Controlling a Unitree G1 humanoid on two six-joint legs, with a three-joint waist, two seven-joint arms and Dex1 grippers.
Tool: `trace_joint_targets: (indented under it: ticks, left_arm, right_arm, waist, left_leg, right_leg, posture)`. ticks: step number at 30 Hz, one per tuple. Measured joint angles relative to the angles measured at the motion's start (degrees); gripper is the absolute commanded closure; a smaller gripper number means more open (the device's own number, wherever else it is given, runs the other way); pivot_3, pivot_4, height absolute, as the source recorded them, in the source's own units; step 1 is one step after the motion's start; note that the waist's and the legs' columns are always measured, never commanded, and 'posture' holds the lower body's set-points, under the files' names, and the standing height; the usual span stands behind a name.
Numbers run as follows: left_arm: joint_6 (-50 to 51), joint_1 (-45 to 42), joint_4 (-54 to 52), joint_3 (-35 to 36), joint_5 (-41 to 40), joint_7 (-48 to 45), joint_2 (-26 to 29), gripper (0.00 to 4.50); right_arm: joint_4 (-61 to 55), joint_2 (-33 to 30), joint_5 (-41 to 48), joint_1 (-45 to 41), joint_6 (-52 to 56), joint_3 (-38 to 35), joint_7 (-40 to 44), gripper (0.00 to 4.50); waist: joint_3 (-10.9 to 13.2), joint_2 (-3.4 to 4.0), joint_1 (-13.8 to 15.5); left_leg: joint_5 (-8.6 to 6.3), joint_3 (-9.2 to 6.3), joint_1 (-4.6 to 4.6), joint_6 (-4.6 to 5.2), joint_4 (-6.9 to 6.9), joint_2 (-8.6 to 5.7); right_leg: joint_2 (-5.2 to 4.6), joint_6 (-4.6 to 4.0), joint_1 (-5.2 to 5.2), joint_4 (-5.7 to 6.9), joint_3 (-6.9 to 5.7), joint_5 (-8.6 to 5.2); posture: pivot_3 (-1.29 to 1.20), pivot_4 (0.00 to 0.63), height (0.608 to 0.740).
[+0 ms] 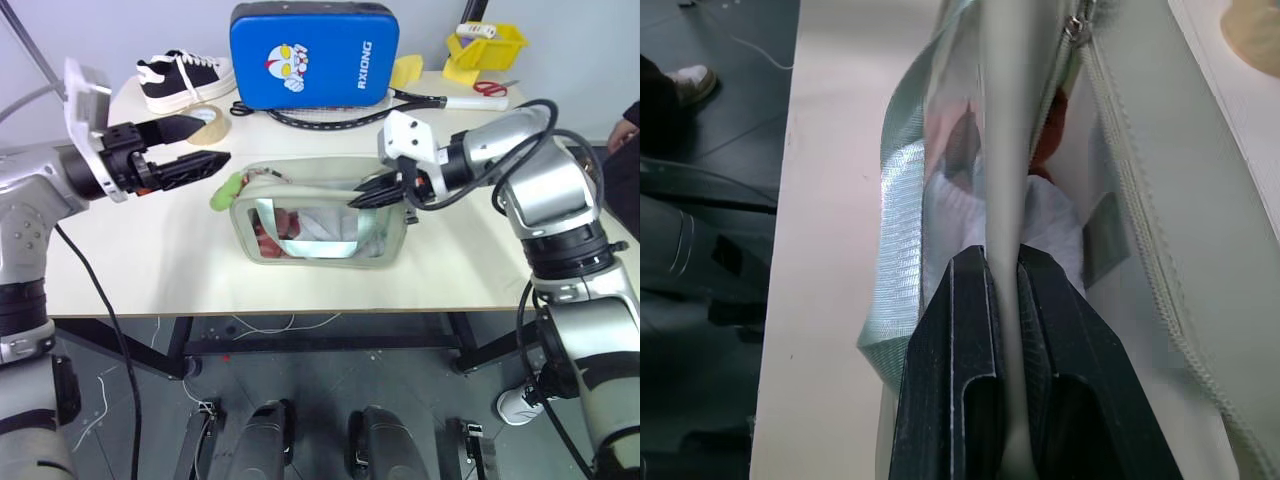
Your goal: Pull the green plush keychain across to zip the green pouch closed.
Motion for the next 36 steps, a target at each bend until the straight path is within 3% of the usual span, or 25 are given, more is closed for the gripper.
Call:
trace_joint_targets:
  ticks: [2,7,12,15,21,25,28,35,36]
  left_arm:
    - [-0.1,0.0,0.0,0.0,0.2,-0.2,0.0,0.0]
    - [-0.1,0.9,-0.7,-0.2,0.7,-0.7,0.1,0.0]
    - [-1.0,4.5,-0.9,-0.5,2.5,-3.2,3.4,0.0]
    - [-4.1,5.9,-0.1,-3.2,5.7,-5.4,4.1,0.0]
    - [-10.6,6.4,4.0,-9.4,12.0,-9.7,4.0,0.0]
    - [-13.1,4.2,7.4,-11.4,14.5,-10.9,2.5,0.0]
    - [-13.7,3.6,8.5,-11.7,14.8,-12.0,1.5,0.85]
    - [-12.6,2.5,8.7,-11.2,14.1,-14.5,1.7,4.24]
    - [-12.6,2.5,8.7,-11.2,14.2,-14.8,1.8,4.44]
  right_arm:
    - [0.0,-0.9,-0.3,0.2,-0.1,0.0,-0.4,2.89]
    - [-3.3,-3.3,1.7,1.5,3.9,-1.6,-1.8,0.21]
    - [-10.5,-10.0,3.9,5.9,6.3,-6.3,-2.7,0.21]
    - [-11.7,-11.0,2.9,10.5,5.8,-5.5,-4.5,1.03]
    - [-11.2,-10.5,2.3,11.9,5.0,-4.2,-7.3,4.18]
    - [-11.1,-10.4,2.4,11.8,5.3,-4.2,-8.0,4.35]
    - [-10.9,-10.4,2.3,11.7,5.9,-4.1,-8.6,4.5]
    - [-10.6,-10.4,2.4,11.1,6.7,-3.8,-9.4,4.5]
    - [-10.6,-10.4,2.4,11.1,6.9,-3.8,-9.5,4.5]
  waist:
    - [0.0,0.0,0.0]
    - [0.0,-0.01,0.1]
    - [0.0,-0.07,0.1]
    - [0.0,-0.07,0.0]
    - [0.0,-0.06,0.0]
    - [0.0,-0.06,0.1]
    - [0.0,-0.06,0.1]
    - [0.0,-0.06,0.0]
    - [0.0,-0.06,0.0]
  left_leg:
    - [0.0,0.01,0.0,0.01,0.03,0.0]
    - [-0.01,0.01,-0.01,0.01,0.05,0.02]
    - [-0.06,0.02,0.03,0.09,0.05,0.02]
    - [-0.06,0.08,0.13,0.09,0.06,0.05]
    - [-0.09,0.24,0.11,0.13,0.18,0.39]
    - [-0.1,0.26,0.06,0.14,0.23,0.44]
    - [-0.1,0.29,0.06,0.14,0.24,0.45]
    - [-0.1,0.31,0.03,0.15,0.26,0.48]
    - [-0.1,0.31,0.03,0.15,0.26,0.49]
  right_leg:
    - [0.0,0.01,0.01,0.0,0.02,0.01]
    - [0.0,0.02,-0.01,0.0,0.09,0.01]
    - [-0.02,0.03,0.01,-0.05,0.17,0.02]
    - [-0.02,0.02,0.07,-0.05,0.23,0.01]
    - [0.26,-0.08,-0.02,-0.1,0.42,0.08]
    - [0.33,-0.11,-0.04,-0.1,0.43,0.1]
    - [0.33,-0.11,-0.06,-0.1,0.46,0.12]
    - [0.36,-0.11,-0.1,-0.1,0.49,0.14]
    - [0.37,-0.11,-0.1,-0.1,0.49,0.14]
  posture:
    - [0.0,0.15,0.74]
    - [0.0,0.15,0.74]
    - [0.0,0.15,0.74]
    - [0.0,0.15,0.74]
    - [0.0,0.15,0.74]
    - [0.0,0.15,0.74]
    - [0.0,0.15,0.74]
    - [0.0,0.15,0.74]
    - [0.0,0.15,0.74]
